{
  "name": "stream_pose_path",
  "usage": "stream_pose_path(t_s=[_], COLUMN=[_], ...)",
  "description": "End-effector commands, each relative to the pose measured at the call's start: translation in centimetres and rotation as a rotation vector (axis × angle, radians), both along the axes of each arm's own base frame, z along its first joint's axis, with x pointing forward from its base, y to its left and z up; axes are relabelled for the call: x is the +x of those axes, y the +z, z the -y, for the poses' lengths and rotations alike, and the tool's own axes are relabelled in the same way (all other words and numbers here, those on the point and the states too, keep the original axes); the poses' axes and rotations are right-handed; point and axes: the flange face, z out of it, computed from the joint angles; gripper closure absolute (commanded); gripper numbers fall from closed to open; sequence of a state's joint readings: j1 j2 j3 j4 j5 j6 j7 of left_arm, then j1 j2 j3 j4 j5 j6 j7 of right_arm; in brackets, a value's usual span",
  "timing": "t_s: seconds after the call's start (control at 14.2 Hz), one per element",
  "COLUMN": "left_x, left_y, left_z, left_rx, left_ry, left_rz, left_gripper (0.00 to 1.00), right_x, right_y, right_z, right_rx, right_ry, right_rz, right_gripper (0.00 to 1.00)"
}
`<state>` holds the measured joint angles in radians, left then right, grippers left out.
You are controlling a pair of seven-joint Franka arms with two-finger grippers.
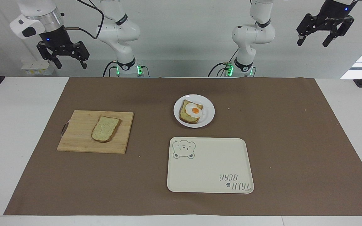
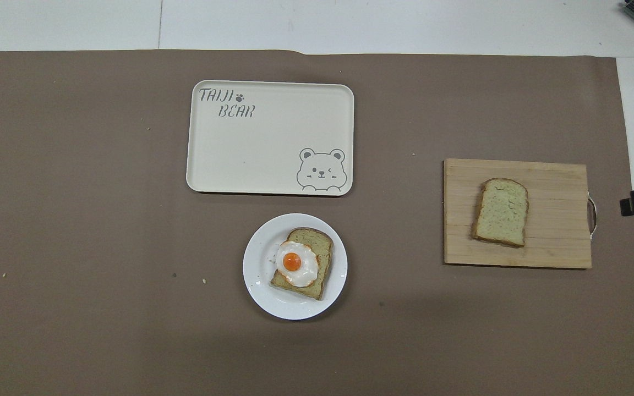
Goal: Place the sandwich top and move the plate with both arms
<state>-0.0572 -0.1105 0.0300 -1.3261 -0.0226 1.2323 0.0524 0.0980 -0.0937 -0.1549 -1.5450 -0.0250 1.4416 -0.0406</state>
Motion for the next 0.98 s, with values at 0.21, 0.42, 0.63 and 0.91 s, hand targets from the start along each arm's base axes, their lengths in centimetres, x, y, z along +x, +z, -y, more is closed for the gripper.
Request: stream_pose_path(t_s=[0.21, 0.42, 0.63, 0.91], left_x=[-0.85, -0.85, -0.85, -0.85], left_y=[0.05, 0.05, 0.05, 0.05], left_z=[-0.26, -0.26, -0.26, -0.26], left_rx=[-0.006, -0.006, -0.006, -0.006], left_ry=[0.014, 0.013, 0.013, 0.014], left_rz=[-0.009, -0.009, -0.009, -0.009], left_gripper=[0.0, 0.0, 0.0, 0.0], right_x=[-1.21, -1.16, -1.42, -1.45], right_y=[-0.36, -0.32, -0.53, -0.51], right_z=[0.21, 0.21, 0.31, 0.29], right_rx=[0.016, 0.015, 0.017, 0.019], right_ry=[-0.009, -0.011, -0.013, -0.015], right_rz=[0.004, 0.009, 0.002, 0.004], right_gripper=[0.0, 0.0, 0.0, 0.0])
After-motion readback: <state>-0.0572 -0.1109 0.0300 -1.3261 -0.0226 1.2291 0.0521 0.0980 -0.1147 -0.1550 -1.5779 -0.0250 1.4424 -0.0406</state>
